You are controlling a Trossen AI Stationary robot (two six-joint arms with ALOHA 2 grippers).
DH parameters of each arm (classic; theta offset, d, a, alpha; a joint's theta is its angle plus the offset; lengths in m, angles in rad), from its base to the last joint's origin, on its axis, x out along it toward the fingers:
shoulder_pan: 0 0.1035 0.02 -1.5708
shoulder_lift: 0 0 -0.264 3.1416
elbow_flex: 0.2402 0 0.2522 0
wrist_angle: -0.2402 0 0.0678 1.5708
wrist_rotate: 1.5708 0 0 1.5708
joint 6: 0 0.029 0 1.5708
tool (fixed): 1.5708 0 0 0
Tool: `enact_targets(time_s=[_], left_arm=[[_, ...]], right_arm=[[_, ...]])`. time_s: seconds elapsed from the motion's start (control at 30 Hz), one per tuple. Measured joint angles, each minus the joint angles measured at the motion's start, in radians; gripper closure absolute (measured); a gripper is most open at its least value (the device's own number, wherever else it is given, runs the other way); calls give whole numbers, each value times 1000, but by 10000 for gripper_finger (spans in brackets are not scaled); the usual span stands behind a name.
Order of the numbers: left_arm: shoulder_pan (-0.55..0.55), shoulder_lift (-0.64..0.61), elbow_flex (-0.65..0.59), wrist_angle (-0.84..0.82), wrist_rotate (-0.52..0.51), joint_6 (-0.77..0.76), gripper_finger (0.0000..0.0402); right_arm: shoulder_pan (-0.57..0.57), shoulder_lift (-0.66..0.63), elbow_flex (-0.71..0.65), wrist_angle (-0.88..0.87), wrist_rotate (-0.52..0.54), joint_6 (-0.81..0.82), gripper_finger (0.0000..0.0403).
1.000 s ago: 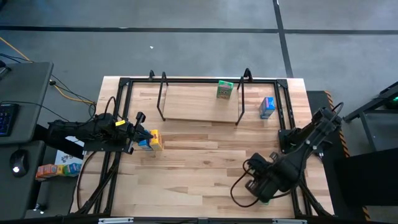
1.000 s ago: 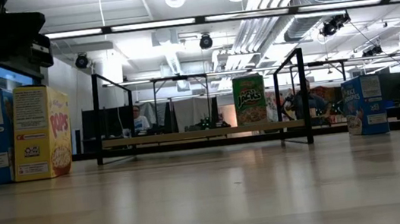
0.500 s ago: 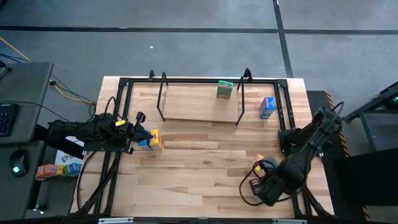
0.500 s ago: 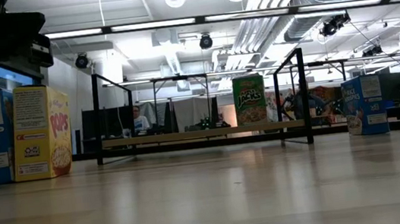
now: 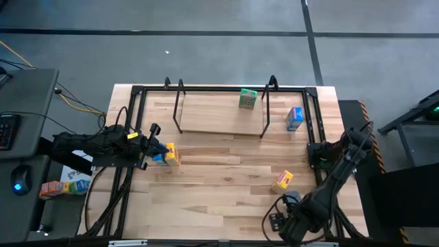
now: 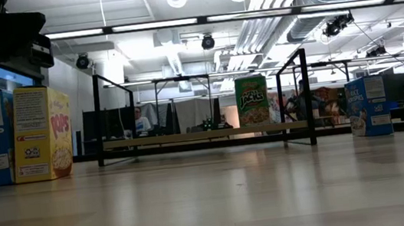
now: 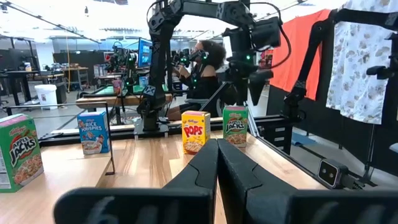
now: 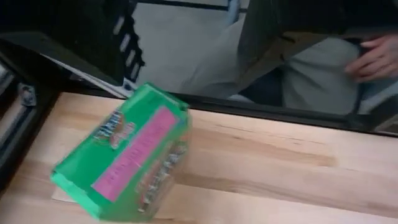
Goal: Stack cereal on shelf
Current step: Put the green cereal box on the shelf
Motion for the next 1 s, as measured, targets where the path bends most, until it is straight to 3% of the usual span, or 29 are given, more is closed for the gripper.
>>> enact_targets(time_s=[0.43,0.63,1.0], left_arm=[[0,0,0,0,0,0,401],[0,0,0,0,0,0,401],[0,0,0,0,0,0,401]], right_arm=[[2,34,0,-84,50,2,119],[2,46,-1,-162,-10,25,119],[1,130,-1,-159,23,8,119]])
